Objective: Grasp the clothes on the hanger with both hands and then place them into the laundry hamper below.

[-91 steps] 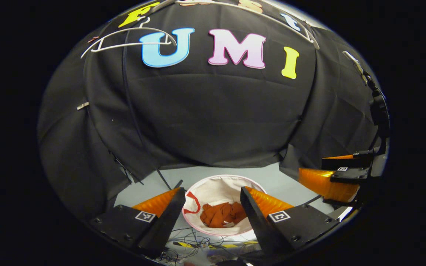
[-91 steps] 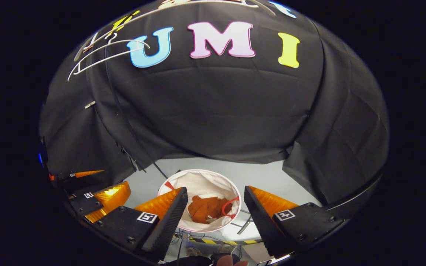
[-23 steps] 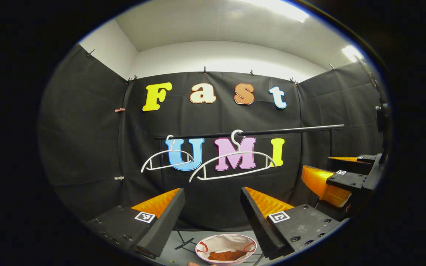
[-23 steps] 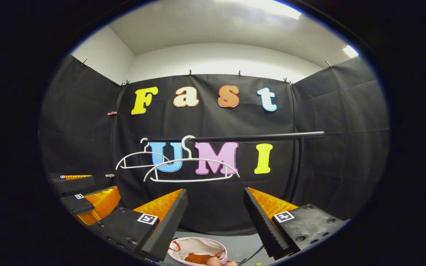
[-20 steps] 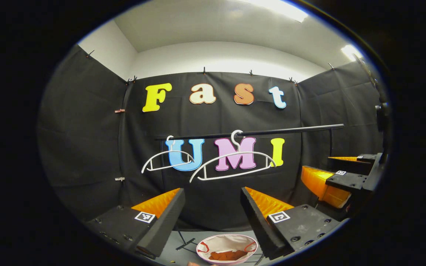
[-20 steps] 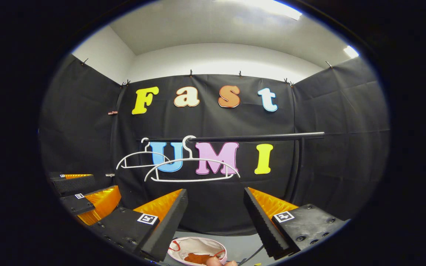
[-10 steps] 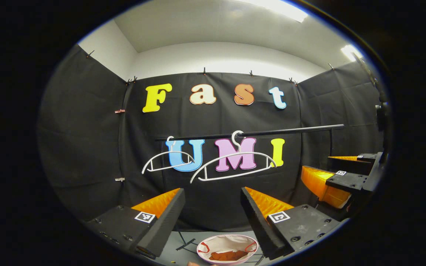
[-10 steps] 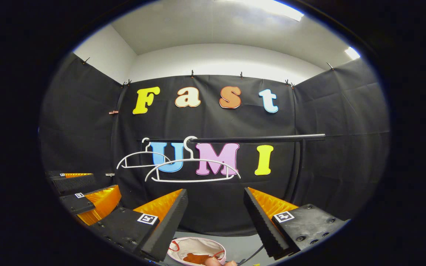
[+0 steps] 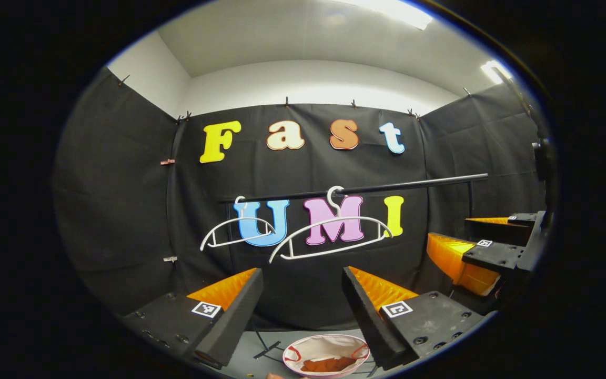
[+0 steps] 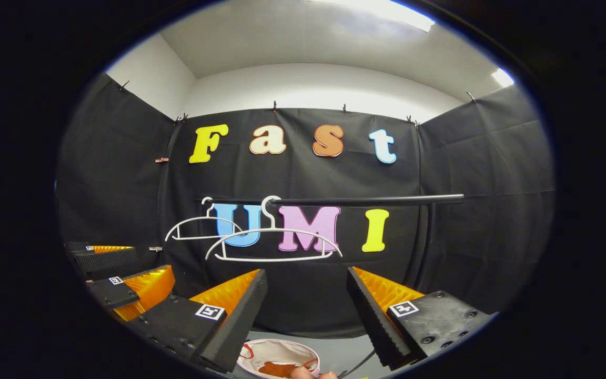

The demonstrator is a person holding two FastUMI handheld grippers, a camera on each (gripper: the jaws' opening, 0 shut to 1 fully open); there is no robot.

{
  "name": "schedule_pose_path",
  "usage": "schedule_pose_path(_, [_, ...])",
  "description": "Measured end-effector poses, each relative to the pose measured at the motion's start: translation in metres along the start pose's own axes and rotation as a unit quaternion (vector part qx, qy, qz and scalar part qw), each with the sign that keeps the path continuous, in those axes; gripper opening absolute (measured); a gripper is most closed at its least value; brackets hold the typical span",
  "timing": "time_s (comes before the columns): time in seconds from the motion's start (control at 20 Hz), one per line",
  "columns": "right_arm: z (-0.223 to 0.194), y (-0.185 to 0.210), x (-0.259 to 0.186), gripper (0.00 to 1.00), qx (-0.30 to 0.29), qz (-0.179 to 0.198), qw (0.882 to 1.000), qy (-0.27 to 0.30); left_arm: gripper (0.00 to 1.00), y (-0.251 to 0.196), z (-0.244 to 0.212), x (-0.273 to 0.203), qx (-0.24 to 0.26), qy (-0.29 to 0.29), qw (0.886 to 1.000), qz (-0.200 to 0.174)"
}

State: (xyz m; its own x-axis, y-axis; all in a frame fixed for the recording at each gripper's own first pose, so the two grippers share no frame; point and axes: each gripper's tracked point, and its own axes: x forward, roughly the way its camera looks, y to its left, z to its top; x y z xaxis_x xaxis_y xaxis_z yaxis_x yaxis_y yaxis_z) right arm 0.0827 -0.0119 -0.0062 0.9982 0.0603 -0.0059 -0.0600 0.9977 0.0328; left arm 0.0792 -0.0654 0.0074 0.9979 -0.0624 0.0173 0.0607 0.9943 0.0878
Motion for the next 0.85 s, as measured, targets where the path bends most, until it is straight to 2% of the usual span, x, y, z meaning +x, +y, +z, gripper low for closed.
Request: schedule_pose_path(0.85, [-0.0032,-0.0017,0.0016,0.97,-0.001,0.001,1.0,0.002,0.93,0.0005,-0.0033,0.0041,-0.003,0.004,1.0,0.003])
